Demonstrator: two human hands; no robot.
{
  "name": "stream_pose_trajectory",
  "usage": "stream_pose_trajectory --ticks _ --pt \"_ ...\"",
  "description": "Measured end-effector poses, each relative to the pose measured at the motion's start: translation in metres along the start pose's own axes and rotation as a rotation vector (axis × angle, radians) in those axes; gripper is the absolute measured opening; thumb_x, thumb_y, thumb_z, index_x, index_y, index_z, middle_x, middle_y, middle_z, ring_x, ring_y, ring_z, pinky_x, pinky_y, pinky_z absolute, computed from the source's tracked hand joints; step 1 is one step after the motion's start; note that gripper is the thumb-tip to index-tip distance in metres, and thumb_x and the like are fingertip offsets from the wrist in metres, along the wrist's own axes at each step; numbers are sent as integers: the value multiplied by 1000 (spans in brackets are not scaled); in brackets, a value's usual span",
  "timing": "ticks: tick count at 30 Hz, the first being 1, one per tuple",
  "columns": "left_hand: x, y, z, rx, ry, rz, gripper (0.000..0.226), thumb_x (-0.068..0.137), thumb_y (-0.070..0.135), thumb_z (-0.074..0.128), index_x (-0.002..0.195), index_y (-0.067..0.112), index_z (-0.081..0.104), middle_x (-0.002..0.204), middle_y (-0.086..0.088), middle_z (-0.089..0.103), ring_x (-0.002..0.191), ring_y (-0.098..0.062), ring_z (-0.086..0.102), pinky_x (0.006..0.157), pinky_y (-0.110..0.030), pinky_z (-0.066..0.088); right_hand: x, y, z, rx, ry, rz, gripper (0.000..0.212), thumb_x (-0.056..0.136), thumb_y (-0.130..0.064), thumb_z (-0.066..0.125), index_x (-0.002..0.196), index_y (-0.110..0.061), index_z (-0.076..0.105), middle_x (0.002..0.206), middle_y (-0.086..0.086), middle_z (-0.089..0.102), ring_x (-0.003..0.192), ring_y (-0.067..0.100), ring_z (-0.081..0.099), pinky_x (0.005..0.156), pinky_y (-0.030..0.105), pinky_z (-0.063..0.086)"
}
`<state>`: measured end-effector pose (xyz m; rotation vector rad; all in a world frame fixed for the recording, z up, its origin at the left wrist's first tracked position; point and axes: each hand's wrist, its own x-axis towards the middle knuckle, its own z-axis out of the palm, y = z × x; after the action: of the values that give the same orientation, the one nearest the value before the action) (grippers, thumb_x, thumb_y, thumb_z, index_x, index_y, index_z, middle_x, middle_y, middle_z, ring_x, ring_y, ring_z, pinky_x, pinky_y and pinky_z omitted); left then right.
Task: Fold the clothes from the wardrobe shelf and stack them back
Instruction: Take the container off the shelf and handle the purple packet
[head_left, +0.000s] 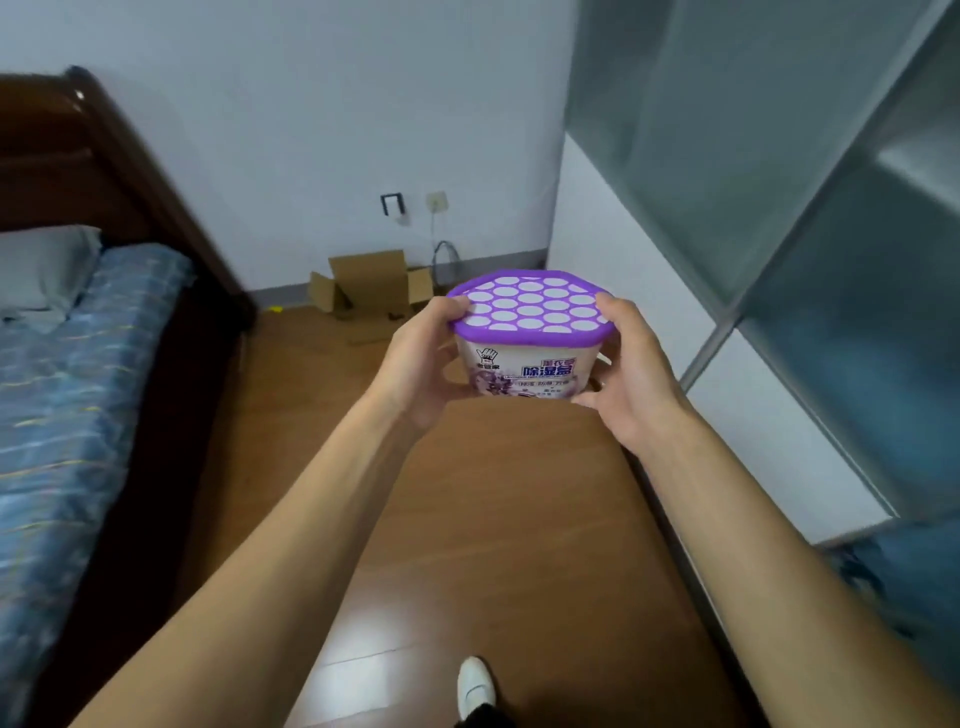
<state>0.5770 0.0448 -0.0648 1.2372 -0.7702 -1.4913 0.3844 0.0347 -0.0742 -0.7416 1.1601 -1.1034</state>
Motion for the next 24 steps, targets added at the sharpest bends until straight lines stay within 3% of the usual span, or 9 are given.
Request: stream_pose_trajectory --ticks 4,8,14,18,21,24 --pt "13 13 -63 -42 105 4 38 72 36 64 105 17 64 94 -3 71 98 -23 64 77 -48 53 31 14 62 -76 -111 135 39 86 -63 59 110 -32 65 105 -2 75 103 25 71 91 57 54" --pt "40 23 -105 -36 180 19 43 70 36 66 108 16 68 95 -3 74 92 -19 67 72 -42 57 64 28 103 -97 -182 261 48 82 -64 65 113 -28 63 119 8 70 104 33 69 90 52 54" --pt "114 37 -146 -9 178 15 26 75 42 66 95 27 70 96 -2 77 84 -10 72 83 -44 55 146 32 153 -70 -169 268 38 79 -61 69 98 -28 67 104 4 74 91 32 70 79 42 53" --pt "184 48 -169 -15 149 -34 17 81 46 63 80 36 76 98 0 76 85 -13 74 88 -46 54 225 31 179 -80 -174 256 39 79 -58 71 100 -26 66 92 0 76 89 31 70 68 35 52" --pt "243 57 -183 -68 202 -91 19 84 46 64 91 30 72 98 -3 77 86 -20 75 85 -48 57 288 24 202 -109 -187 259 41 80 -57 72 104 -24 67 90 -2 78 87 30 72 61 30 51" --pt "297 75 -192 -81 264 -95 30 83 46 66 103 23 66 97 -4 77 85 -23 76 77 -45 61 347 15 222 -127 -198 269 46 79 -58 72 107 -22 66 94 0 78 86 29 73 63 32 52"
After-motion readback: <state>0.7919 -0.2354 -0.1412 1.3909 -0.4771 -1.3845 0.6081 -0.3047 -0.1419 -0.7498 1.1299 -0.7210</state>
